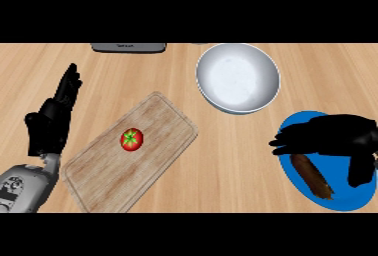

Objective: Pick the sweet potato from the plate and place it in the bowl

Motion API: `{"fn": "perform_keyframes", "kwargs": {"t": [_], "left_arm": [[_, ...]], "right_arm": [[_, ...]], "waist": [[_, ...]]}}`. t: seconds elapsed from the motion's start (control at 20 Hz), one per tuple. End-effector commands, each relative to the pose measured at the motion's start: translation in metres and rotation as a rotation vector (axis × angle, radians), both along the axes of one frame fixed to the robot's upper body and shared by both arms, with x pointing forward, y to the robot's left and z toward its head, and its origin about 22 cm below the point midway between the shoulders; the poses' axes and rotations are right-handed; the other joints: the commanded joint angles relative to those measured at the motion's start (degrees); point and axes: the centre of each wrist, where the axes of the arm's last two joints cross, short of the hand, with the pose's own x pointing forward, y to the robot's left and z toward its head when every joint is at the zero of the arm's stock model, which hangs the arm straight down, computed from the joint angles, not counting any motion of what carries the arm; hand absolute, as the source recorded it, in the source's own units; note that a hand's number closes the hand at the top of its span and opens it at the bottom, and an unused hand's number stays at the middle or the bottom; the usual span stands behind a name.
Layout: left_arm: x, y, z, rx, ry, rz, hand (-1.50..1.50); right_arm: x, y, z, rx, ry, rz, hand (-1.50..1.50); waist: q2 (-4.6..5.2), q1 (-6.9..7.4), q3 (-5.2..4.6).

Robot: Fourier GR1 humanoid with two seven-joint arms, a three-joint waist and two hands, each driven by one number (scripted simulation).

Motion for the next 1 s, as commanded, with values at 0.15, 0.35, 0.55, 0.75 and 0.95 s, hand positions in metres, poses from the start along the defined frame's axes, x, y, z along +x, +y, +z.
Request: {"fn": "perform_keyframes", "kwargs": {"t": [0.15,0.35,0.55,0.75,0.95], "left_arm": [[0.0,0.008,0.011,0.005,0.004,0.019,0.0],[-0.003,0.001,0.005,0.005,-0.001,0.007,0.0],[-0.006,0.006,0.008,-0.005,0.01,-0.007,0.0],[-0.004,0.0,0.003,-0.001,0.003,0.01,0.0],[-0.002,-0.012,0.001,-0.004,0.001,0.013,0.0]], "right_arm": [[-0.009,-0.012,-0.03,-0.198,0.041,0.08,-1.5],[0.009,0.007,-0.039,-0.211,0.027,0.054,-1.5],[0.011,0.009,-0.066,-0.214,0.03,0.056,-1.5],[0.007,-0.015,-0.084,-0.228,0.026,0.071,-1.5],[0.018,-0.006,-0.106,-0.228,0.041,0.055,-1.5]], "waist": [[-0.23,-0.86,0.0],[-0.2,-0.84,-0.01],[-0.2,-0.83,-0.01],[-0.11,-0.99,0.01],[-0.01,-0.79,0.02]]}}
